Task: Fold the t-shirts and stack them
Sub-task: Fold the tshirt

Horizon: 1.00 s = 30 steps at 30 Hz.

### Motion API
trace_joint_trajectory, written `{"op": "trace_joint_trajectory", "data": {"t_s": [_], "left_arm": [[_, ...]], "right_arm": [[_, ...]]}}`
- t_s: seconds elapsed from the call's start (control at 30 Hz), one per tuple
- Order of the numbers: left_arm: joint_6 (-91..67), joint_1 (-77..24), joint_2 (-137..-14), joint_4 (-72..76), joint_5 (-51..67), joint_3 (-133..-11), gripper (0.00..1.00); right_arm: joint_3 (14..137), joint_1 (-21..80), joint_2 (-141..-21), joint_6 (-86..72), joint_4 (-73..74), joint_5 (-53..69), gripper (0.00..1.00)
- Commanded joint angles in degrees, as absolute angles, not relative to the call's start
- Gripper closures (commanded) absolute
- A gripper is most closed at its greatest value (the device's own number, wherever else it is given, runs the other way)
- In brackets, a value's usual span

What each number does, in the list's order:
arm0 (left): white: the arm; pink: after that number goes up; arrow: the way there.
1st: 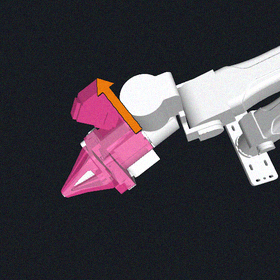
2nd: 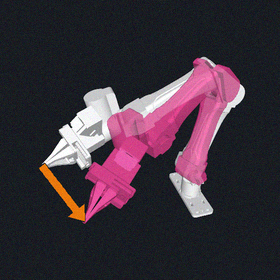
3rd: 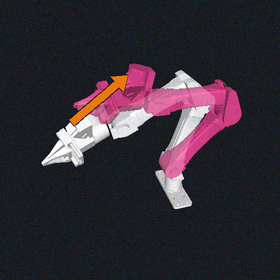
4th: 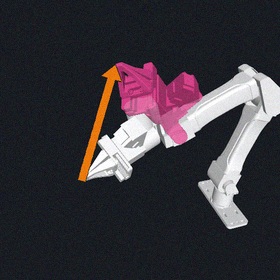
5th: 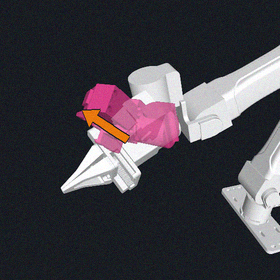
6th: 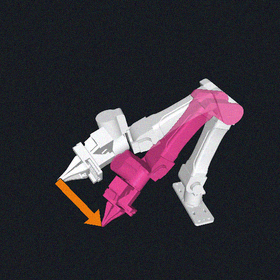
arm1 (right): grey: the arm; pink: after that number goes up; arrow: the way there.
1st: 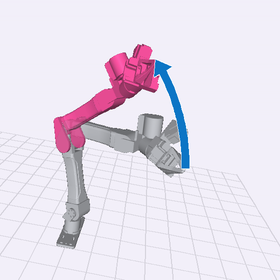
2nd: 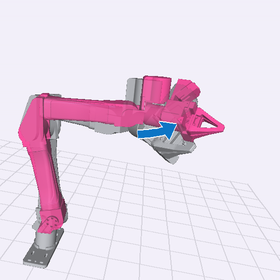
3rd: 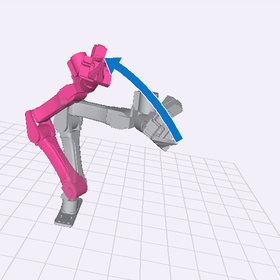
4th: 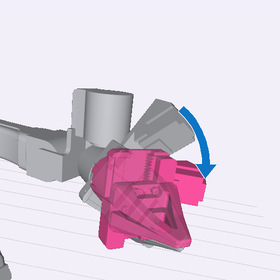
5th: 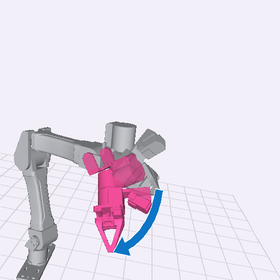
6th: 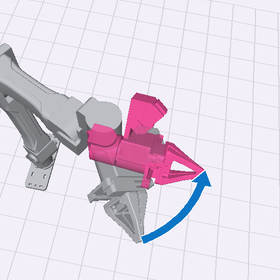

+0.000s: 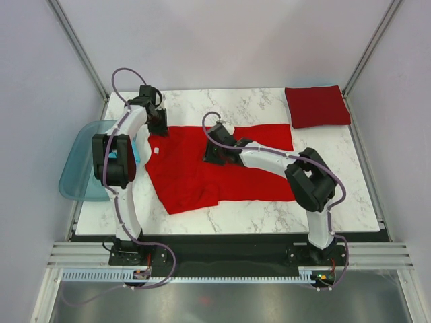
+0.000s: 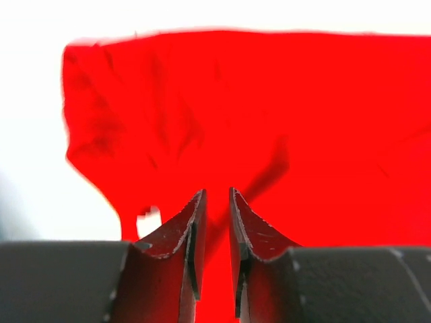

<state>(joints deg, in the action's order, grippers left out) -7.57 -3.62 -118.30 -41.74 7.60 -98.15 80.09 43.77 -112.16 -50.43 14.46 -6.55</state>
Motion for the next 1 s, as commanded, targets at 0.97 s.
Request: {"op": "trace_joint_trajectory", "data": {"t_s": [0.97], "left_arm": [[-6.33,-2.99,-131.22,-41.57,8.96,-106.08,0.76]], "right_arm": [[95.1,52.91,-126.12,-54.49,19.95,-12.13,0.64]]}}
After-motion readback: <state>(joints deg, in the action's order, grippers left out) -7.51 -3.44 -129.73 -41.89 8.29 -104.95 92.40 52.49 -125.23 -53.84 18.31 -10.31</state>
